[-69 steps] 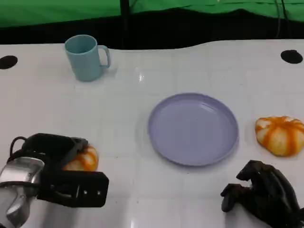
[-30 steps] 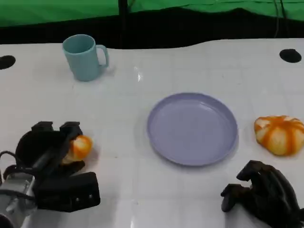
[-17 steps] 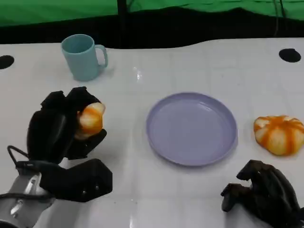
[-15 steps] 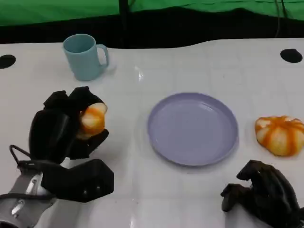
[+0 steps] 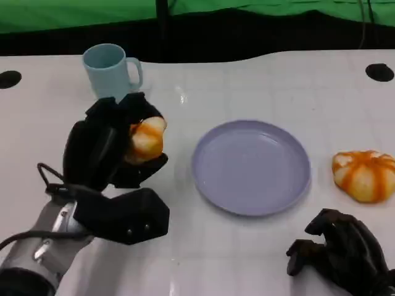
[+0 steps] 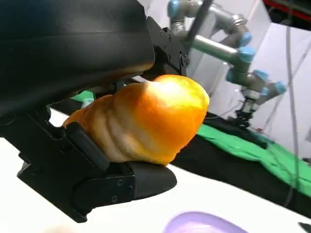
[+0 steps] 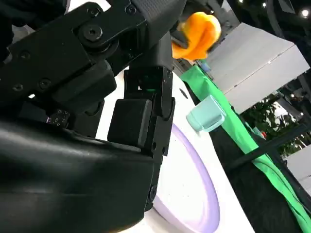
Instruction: Grasp the bread from the table and place it into the plate.
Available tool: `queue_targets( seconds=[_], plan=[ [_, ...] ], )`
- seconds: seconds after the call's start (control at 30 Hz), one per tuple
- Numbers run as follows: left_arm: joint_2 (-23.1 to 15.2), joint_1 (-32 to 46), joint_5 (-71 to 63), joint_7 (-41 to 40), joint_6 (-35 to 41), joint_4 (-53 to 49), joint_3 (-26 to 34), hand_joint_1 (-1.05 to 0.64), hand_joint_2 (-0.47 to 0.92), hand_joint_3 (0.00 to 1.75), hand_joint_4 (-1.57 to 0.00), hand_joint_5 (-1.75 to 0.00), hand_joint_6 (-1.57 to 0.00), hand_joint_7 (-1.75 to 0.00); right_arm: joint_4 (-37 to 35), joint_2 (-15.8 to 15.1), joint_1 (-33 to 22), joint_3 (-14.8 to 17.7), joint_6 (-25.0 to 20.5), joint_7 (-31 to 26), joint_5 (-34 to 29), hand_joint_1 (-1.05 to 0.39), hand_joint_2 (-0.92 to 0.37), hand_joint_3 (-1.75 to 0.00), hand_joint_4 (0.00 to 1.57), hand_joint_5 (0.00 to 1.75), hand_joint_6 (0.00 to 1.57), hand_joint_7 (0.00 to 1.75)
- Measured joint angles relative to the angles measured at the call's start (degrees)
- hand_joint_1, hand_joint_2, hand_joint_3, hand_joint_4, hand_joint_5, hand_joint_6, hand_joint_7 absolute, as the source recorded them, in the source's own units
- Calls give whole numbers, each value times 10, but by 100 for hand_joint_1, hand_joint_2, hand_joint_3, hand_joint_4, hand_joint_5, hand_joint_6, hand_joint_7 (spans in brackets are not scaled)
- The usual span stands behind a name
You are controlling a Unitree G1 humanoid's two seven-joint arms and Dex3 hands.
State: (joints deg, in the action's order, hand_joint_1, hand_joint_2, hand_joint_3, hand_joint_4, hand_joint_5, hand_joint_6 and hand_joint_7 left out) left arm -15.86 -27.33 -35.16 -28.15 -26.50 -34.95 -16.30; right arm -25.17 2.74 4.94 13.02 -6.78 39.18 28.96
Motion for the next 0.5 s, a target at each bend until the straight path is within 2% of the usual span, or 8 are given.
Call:
queue_targets(
  seconds=[0.07, 0.17, 0.2, 0.27, 0.5],
  plan=[
    [7, -18, 1, 16, -8, -20, -4, -24, 55, 91, -82, -175, -91, -102, 0, 0, 0, 0, 1, 0, 0, -105, -72, 0, 157, 73, 157, 36],
    [19, -37, 0, 33, -14, -48, -15, -25, 56, 92, -82, -175, -96, -92, 0, 1, 0, -1, 1, -1, 0, -105, -72, 0, 157, 73, 157, 36],
    [21, -40, 0, 36, -16, -53, -17, -25, 57, 88, -80, -175, -76, -139, 0, 1, 0, -1, 1, -1, 0, -105, -72, 0, 157, 74, 157, 36],
    [27, -56, -1, 37, -23, -76, -22, -25, 57, 85, -79, -175, -63, -167, 0, 1, 0, -1, 1, -2, 0, -105, -72, 0, 157, 74, 157, 36],
    [56, -124, -4, 45, -52, -151, -52, -26, 52, 93, -83, -175, -62, -174, -1, 1, 0, -6, 5, -3, 0, -105, -73, 0, 157, 75, 157, 38]
  ],
)
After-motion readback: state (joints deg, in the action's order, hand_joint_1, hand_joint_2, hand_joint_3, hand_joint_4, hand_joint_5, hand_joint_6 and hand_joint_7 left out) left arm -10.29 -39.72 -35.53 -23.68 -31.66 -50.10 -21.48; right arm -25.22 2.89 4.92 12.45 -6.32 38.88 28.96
